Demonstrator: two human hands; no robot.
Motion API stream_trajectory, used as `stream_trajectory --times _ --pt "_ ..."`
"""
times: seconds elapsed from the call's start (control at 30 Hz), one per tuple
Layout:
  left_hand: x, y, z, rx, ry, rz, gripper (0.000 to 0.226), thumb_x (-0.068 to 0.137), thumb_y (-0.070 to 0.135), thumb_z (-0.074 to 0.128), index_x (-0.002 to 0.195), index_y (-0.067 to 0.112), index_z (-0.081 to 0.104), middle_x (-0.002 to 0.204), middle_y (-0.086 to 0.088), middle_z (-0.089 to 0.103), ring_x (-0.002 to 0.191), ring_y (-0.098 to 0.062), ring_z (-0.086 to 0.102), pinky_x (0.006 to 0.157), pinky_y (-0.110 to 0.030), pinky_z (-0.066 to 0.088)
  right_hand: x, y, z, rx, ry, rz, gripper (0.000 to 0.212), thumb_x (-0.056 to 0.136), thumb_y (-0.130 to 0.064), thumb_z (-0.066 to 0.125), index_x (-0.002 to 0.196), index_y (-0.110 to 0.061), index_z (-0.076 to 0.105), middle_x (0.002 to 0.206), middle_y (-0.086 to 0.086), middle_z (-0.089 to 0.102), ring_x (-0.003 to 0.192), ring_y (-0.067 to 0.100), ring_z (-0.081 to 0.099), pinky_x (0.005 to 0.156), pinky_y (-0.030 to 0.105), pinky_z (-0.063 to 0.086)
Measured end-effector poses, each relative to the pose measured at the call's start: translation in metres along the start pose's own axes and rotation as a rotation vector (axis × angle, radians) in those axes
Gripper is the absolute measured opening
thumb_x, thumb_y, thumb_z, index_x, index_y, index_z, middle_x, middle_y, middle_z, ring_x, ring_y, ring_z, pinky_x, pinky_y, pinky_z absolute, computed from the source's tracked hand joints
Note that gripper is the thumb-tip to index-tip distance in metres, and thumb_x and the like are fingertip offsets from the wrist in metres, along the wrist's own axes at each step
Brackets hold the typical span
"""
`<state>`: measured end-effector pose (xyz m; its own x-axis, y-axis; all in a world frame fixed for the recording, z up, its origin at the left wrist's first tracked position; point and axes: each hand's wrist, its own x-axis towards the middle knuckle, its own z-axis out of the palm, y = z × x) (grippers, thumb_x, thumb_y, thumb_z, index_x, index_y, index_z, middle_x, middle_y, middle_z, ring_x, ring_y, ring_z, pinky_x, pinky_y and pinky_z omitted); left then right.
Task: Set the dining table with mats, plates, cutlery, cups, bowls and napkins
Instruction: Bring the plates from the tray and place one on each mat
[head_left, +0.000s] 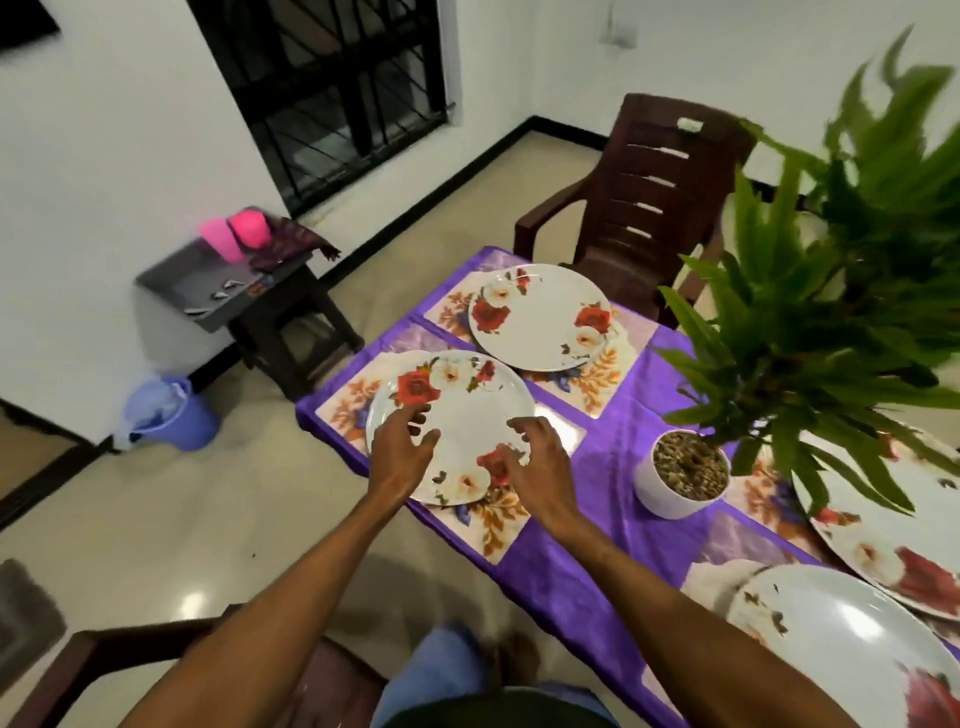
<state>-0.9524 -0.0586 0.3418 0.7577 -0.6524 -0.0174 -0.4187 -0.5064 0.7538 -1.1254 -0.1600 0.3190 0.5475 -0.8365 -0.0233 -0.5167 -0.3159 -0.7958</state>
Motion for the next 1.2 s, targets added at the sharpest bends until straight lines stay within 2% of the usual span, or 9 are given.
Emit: stream_trajectory --times 0.2,0.37,0.43,0.5,0.6,0.73,0.8,0.93,1.2 --pt "0.04 -0.031 -0.029 -0.053 0.041 -0.072 0.039 0.088 0.023 0.075 0.125 0.019 0.062 0.117 0.001 0.067 0.095 -0.012 0.063 0.08 -0.03 0.057 0.043 -0.026 0.046 0.05 -0.06 -0.041 0.045 0.092 -0.047 0.062 0.134 -0.034 0.05 0.142 -0.01 0.05 0.127 0.012 0.051 0.102 0.047 0.051" --pt "0.094 -0.064 -0.058 -0.131 0.064 -0.126 0.039 0.089 0.032 0.073 0.125 0.019 0.064 0.113 0.005 0.067 0.095 -0.014 0.066 0.077 -0.025 0.055 0.087 -0.055 0.092 -0.06 -0.081 -0.076 0.063 0.088 -0.074 0.045 0.138 -0.035 0.045 0.142 -0.009 0.053 0.129 0.012 0.051 0.115 0.041 0.039" --pt "0.125 -0.089 -0.073 -0.114 0.072 -0.129 0.038 0.088 0.029 0.074 0.122 0.018 0.065 0.111 0.004 0.067 0.096 -0.016 0.066 0.078 -0.024 0.053 0.111 -0.079 0.116 -0.054 -0.128 -0.054 0.052 0.094 -0.058 0.056 0.136 -0.028 0.051 0.14 -0.004 0.055 0.128 0.014 0.051 0.114 0.032 0.037" --pt "0.154 -0.112 -0.087 -0.097 0.062 -0.139 0.038 0.088 0.029 0.074 0.124 0.019 0.064 0.114 0.003 0.067 0.097 -0.015 0.065 0.081 -0.027 0.055 0.134 -0.099 0.142 -0.025 -0.128 -0.049 0.041 0.098 -0.04 0.06 0.134 -0.022 0.054 0.137 0.001 0.056 0.126 0.018 0.052 0.11 0.034 0.043" --pt "0.195 -0.143 -0.113 -0.091 0.077 -0.183 0.038 0.089 0.024 0.073 0.125 0.019 0.063 0.119 0.001 0.067 0.097 -0.013 0.062 0.08 -0.028 0.055 0.167 -0.131 0.187 -0.06 -0.142 -0.038 0.044 0.096 -0.04 0.061 0.137 -0.025 0.051 0.139 -0.002 0.055 0.126 0.015 0.052 0.106 0.038 0.047" --pt "0.237 -0.167 -0.155 -0.083 0.084 -0.181 0.039 0.089 0.017 0.072 0.127 0.017 0.063 0.119 0.001 0.066 0.097 -0.011 0.061 0.076 -0.02 0.048 0.199 -0.177 0.231 -0.054 -0.183 -0.041 0.039 0.098 -0.033 0.061 0.135 -0.024 0.053 0.141 -0.003 0.05 0.129 0.014 0.047 0.104 0.026 0.039" --pt "0.257 -0.179 -0.176 -0.082 0.097 -0.186 0.039 0.089 0.017 0.073 0.127 0.016 0.063 0.117 0.0 0.066 0.095 -0.011 0.061 0.074 -0.018 0.046 0.214 -0.199 0.249 -0.031 -0.191 -0.072 0.036 0.098 -0.03 0.061 0.133 -0.024 0.054 0.139 -0.003 0.05 0.128 0.014 0.048 0.103 0.029 0.042" --pt "0.287 -0.202 -0.213 -0.054 0.135 -0.194 0.04 0.088 0.019 0.074 0.127 0.019 0.063 0.114 0.001 0.066 0.094 -0.011 0.061 0.075 -0.02 0.047 0.245 -0.232 0.286 -0.014 -0.232 -0.12 0.037 0.097 -0.029 0.062 0.133 -0.021 0.054 0.139 -0.001 0.05 0.126 0.016 0.05 0.103 0.034 0.047" --pt "0.329 -0.239 -0.272 -0.015 0.223 -0.207 0.035 0.086 0.018 0.076 0.12 0.017 0.065 0.101 0.0 0.068 0.088 -0.012 0.063 0.075 -0.024 0.052 0.301 -0.28 0.349 0.015 -0.232 -0.249 0.04 0.094 -0.024 0.067 0.132 -0.019 0.055 0.132 0.0 0.054 0.121 0.015 0.051 0.098 0.027 0.047"
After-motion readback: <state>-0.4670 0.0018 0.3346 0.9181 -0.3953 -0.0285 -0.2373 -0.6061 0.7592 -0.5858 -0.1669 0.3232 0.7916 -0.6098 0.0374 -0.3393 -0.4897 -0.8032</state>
